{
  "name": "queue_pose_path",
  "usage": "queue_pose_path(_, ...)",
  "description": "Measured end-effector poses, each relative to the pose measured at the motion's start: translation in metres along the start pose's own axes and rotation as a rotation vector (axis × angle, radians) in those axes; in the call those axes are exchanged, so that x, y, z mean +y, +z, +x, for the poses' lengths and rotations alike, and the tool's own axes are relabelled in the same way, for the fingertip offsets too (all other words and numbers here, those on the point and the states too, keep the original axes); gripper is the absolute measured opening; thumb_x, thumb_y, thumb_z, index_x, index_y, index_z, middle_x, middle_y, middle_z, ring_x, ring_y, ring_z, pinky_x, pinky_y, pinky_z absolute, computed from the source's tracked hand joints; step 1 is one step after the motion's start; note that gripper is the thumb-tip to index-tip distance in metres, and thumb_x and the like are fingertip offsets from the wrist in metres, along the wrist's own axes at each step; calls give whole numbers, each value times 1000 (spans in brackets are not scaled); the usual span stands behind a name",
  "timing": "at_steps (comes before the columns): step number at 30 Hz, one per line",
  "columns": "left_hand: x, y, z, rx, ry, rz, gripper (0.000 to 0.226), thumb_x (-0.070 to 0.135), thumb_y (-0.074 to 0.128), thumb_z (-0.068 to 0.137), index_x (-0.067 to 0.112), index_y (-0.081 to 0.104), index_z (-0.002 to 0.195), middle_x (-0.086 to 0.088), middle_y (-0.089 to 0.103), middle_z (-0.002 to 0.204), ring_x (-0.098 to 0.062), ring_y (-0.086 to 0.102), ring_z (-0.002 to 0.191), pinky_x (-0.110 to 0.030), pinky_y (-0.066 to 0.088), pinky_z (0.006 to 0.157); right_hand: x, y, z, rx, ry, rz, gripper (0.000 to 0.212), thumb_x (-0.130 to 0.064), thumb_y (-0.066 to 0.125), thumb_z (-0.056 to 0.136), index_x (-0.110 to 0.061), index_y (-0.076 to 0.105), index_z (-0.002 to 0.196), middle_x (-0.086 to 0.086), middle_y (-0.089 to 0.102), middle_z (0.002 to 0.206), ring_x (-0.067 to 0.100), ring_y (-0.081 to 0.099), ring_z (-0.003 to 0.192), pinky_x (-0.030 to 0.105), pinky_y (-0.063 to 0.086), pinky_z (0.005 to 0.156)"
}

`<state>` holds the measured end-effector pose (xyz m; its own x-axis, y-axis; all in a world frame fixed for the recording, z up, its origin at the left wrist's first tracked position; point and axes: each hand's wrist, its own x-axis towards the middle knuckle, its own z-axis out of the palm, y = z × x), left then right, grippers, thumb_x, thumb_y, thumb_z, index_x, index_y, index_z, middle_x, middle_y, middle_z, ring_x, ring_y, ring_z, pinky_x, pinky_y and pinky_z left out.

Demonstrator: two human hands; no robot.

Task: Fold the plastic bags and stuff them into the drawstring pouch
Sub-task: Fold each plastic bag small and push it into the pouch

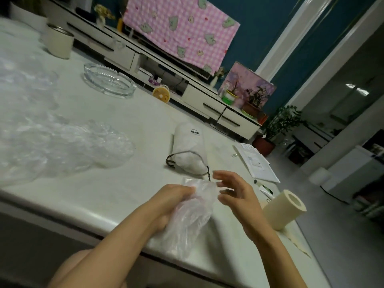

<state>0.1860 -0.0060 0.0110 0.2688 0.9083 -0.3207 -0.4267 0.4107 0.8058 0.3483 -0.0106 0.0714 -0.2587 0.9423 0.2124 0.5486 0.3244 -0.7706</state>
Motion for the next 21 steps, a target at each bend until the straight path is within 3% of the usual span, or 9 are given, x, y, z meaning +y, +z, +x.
queue_pose_path(3, 6, -4, 0, 65, 26, -63, 14, 6, 58, 87, -4, 65, 93, -19, 67, 79, -30, 63, 68, -41, 53, 74, 2, 14, -16, -105, -355, -634, 86, -15, 67, 66, -36, 27, 140, -11, 28, 146, 3, 21, 136, 13, 14, 109)
queue_pose_path(4, 7, -7, 0, 82, 34, -59, 14, 7, 60, 86, -3, 67, 94, -18, 69, 80, -30, 65, 71, -41, 55, 74, 5, 23, -19, -125, -482, -796, 92, -18, 73, 64, -33, 26, 141, -8, 27, 147, 8, 19, 138, 17, 12, 111)
queue_pose_path(6, 8, -10, 1, 105, 50, -34, 11, 9, 61, 86, 0, 67, 87, -14, 68, 72, -26, 64, 67, -35, 53, 64, 8, 39, -19, -83, -695, -871, 76, -13, 78, 61, -24, 46, 129, -4, 47, 134, 14, 38, 127, 21, 23, 106)
queue_pose_path(8, 6, -12, 1, 135, 69, -48, 13, 7, 57, 88, 1, 60, 77, -9, 58, 61, -21, 55, 57, -26, 43, 53, 10, 47, -18, -53, -774, -732, 47, -4, 78, 64, -23, 61, 104, -10, 60, 108, 10, 53, 104, 19, 34, 92)
queue_pose_path(10, 5, -10, 0, 185, 101, -19, 10, 6, 56, 88, 2, 60, 80, -11, 57, 67, -22, 54, 61, -26, 43, 55, 8, 45, -17, -66, -678, -506, 27, -7, 72, 75, -27, 64, 91, -18, 61, 93, 2, 54, 90, 18, 38, 80)
queue_pose_path(13, 4, -8, 0, 226, 159, 26, 9, 8, 57, 88, 4, 62, 82, -17, 64, 81, -25, 59, 72, -32, 48, 68, -7, 42, -17, -150, -242, -176, 10, -19, 71, 81, -28, 70, 81, -17, 68, 82, 1, 56, 78, 16, 39, 72)
queue_pose_path(17, 3, -7, 7, 218, 186, 20, 8, 8, 60, 84, 8, 64, 77, -15, 67, 79, -27, 60, 73, -36, 46, 73, -13, 44, -4, -221, 121, 64, 11, -18, 71, 83, -15, 71, 72, 1, 65, 73, 11, 53, 71, 25, 42, 70)
queue_pose_path(21, 7, -6, 9, 86, 134, -58, 20, 27, 67, 79, 8, 70, 85, -15, 71, 82, -28, 63, 77, -42, 49, 85, -13, 46, 9, -114, 307, 68, 15, -13, 67, 84, -6, 64, 71, 4, 53, 64, 10, 46, 59, 15, 37, 55)
